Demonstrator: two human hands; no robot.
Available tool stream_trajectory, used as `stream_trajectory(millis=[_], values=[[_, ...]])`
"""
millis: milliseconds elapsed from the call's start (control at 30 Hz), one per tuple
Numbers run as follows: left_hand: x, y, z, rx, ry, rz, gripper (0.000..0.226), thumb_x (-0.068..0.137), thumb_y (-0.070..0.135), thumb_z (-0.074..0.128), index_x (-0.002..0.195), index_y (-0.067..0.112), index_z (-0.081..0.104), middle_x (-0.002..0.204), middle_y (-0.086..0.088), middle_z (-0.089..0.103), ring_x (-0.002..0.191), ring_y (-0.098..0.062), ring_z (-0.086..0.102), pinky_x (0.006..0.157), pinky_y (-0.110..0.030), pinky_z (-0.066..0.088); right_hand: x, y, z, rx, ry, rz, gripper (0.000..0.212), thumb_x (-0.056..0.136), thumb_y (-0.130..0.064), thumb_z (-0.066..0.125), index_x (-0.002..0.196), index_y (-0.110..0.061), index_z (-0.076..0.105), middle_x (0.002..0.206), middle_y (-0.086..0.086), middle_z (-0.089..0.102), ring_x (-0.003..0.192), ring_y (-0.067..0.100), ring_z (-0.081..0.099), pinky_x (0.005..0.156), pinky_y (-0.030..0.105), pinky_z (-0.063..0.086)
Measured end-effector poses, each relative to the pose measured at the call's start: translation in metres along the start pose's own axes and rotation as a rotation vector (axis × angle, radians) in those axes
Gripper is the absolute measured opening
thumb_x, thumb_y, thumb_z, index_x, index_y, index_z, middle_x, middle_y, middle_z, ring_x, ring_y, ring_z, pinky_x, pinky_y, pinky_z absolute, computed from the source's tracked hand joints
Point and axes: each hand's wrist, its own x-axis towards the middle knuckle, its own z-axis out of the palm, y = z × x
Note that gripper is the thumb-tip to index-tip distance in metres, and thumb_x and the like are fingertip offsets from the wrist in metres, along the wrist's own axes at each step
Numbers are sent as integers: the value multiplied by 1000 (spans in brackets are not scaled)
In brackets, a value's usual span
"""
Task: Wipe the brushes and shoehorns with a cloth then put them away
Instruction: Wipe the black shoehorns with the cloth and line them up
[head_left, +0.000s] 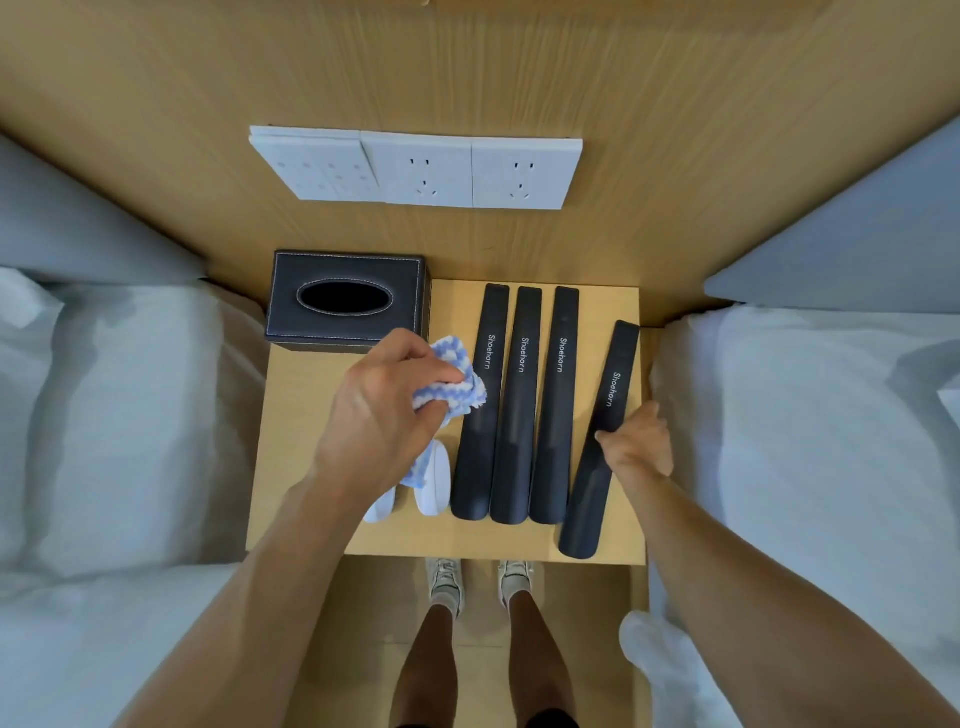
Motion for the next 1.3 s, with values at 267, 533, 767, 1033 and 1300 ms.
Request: stream_trajectory(millis=[267,533,767,1033,1300], values=[[-7,12,-1,-7,4,16,24,75,-8,74,94,7,78,95,-11,64,72,-16,56,62,-31,52,5,19,-2,320,-100,98,20,82,-2,77,85,-17,64,111,14,69,96,33,69,79,46,62],[-8,58,-27,-39,76,65,27,75,-9,71,94,9,78,95,-3,61,76,-9,55,66,-4,37,-47,35,-103,413,43,-126,18,89,-8,68,94,-21,55,96,3,67,78,18,56,54,16,36],[-15,111,-76,-87,182,192,25,76,-9,72,93,9,78,97,-4,64,80,-19,63,69,-32,52,-146,13,-193,813,21,-451,24,93,-6,64,106,-26,60,108,8,73,102,27,68,88,46,58],[-20,178,-159,-87,341,440,21,80,0,75,99,10,76,98,-1,60,84,-10,58,70,-15,44,-252,-45,-252,1022,-160,-823,44,92,1,64,122,-31,66,111,-9,75,101,12,72,75,34,62],[-11,227,-229,109,580,614,10,84,7,73,92,11,77,96,-4,62,83,-14,58,68,-15,37,-309,-110,-312,953,-219,-1144,40,90,5,63,116,-26,68,107,-2,76,99,17,73,72,29,60]])
